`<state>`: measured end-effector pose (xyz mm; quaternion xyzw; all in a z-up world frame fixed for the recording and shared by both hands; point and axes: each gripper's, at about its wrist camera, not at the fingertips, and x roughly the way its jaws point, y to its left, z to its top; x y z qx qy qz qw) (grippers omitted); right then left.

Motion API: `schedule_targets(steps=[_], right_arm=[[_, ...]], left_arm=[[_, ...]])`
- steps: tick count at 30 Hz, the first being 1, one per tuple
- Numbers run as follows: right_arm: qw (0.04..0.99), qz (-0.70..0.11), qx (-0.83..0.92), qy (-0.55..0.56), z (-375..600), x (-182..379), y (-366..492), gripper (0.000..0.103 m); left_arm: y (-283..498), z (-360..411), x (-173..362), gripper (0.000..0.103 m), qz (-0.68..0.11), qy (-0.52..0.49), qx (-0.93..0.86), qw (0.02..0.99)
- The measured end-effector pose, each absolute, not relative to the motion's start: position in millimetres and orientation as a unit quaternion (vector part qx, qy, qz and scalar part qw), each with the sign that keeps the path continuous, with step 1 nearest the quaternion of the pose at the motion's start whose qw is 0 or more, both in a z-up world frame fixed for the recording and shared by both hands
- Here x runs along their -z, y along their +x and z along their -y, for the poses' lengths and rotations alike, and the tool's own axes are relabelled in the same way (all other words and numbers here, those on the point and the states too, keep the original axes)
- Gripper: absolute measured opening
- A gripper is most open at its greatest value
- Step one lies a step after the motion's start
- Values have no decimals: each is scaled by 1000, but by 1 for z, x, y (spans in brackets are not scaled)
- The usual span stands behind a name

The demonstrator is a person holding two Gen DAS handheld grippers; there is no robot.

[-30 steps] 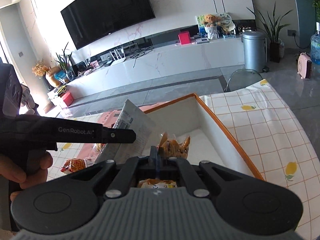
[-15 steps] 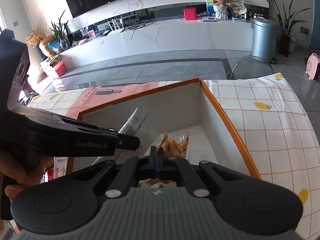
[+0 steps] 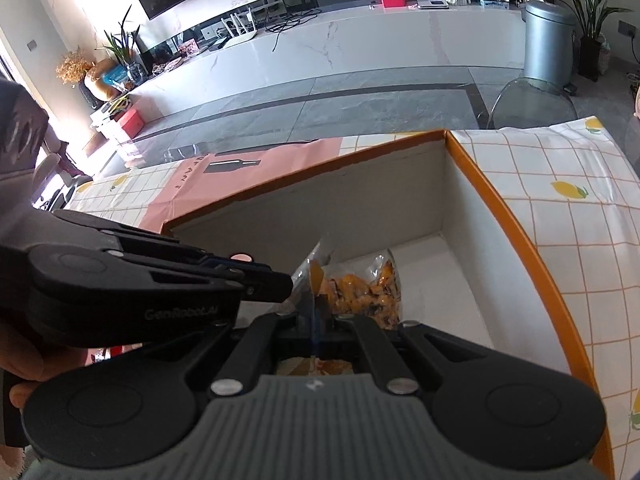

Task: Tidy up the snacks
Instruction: 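Carry both packets into the orange box and open both tools, then move both tools back over the remaining snacks on the table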

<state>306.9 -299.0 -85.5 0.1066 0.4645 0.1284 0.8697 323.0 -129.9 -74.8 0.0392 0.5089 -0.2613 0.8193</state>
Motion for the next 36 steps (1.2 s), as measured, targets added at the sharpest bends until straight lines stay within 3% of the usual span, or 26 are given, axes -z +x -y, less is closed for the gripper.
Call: schedule_targets(steps=[7,17,22,27,30,36], right_arm=[[862,-483,-131,82,273,89,315,0],[846,-518,-119,38,240,102,331,0],[838,-535,-100,47,240,107,336,9],[837,-538,-86,54,243,98,328,11],[842,-531,-79,53,242,88,317,23],[853,-514,-68,59,239,59,290,32]], left_arm=[[307,98,43,35,-462,-1,267,845],[290,62,22,42,-432,0,244,868],[287,50,27,42,-450,5,228,864],[275,37,28,42,-463,14,215,860],[264,27,26,42,-468,17,208,859],[241,7,11,42,-468,12,196,862]])
